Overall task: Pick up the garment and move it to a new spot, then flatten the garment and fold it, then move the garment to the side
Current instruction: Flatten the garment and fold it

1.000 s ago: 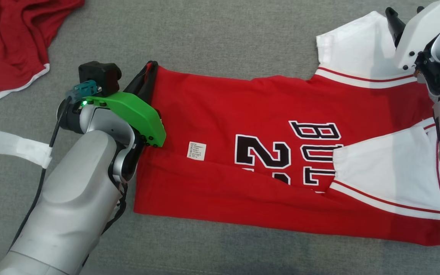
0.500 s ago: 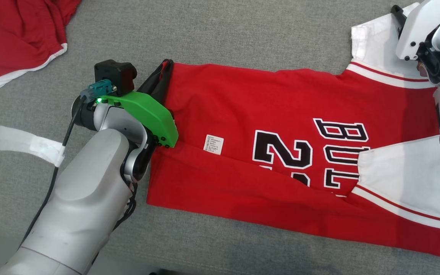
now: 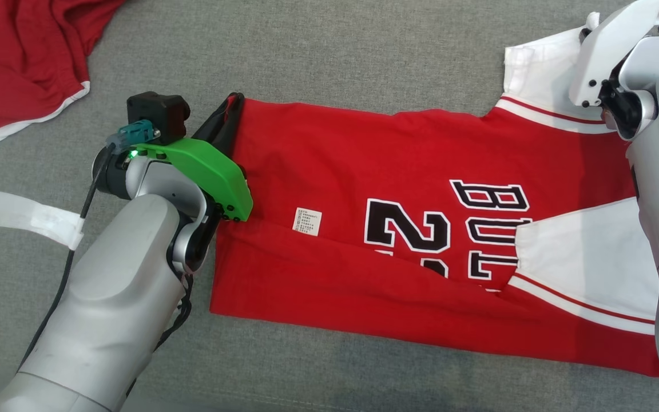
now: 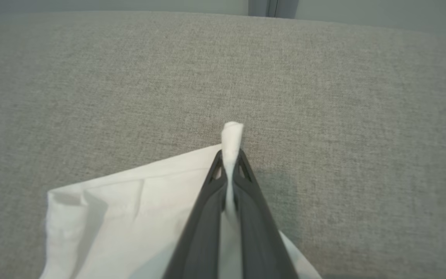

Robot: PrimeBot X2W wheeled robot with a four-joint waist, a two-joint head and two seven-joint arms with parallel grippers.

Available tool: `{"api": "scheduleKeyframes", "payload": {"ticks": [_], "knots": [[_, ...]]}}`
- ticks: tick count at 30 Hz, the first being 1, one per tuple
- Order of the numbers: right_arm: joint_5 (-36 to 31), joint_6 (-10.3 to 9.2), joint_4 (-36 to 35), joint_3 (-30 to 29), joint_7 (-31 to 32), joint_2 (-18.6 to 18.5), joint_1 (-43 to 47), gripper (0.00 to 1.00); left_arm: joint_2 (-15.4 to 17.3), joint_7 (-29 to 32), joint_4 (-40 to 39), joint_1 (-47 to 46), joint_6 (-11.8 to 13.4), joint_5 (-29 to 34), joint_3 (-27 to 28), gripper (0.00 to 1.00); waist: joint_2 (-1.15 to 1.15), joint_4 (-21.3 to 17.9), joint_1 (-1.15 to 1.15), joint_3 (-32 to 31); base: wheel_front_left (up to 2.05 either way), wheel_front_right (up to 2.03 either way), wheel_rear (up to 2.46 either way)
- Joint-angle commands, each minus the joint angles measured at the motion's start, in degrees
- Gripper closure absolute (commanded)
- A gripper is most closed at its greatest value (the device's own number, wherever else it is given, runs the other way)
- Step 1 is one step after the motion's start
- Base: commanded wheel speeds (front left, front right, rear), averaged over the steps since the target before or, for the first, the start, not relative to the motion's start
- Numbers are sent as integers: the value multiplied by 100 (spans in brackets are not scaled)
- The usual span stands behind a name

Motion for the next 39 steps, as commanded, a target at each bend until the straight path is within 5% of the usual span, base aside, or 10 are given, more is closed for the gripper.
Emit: {"api": "scheduleKeyframes", "payload": {"ticks": [1, 15, 22, 29, 39], "knots": [[29, -9, 49, -7, -114, 30, 27, 100, 42, -26, 26, 35, 34, -89, 38, 100, 0, -68, -1, -66, 0, 0, 0], [1177, -9, -714, 900, -775, -53, 640, 100, 430, 21, 81, 488, 40, -394, 266, 100, 0, -628, -1, -608, 0, 0, 0], [2154, -9, -2025, 1409, -866, -426, 1670, 100, 645, -29, -59, 824, 117, -485, 349, 100, 0, -925, -1, -909, 0, 0, 0], [2678, -8, -3570, 1295, -836, -648, 2982, 100, 896, -139, -359, 1313, 216, -609, 467, 100, 0, -1105, -1, -1174, 0, 0, 0], [2534, -7, -5463, 714, -573, -345, 4725, 100, 1158, -462, -1174, 2160, 435, -744, 609, 100, 0, -1282, -1, -1364, 0, 0, 0]]}}
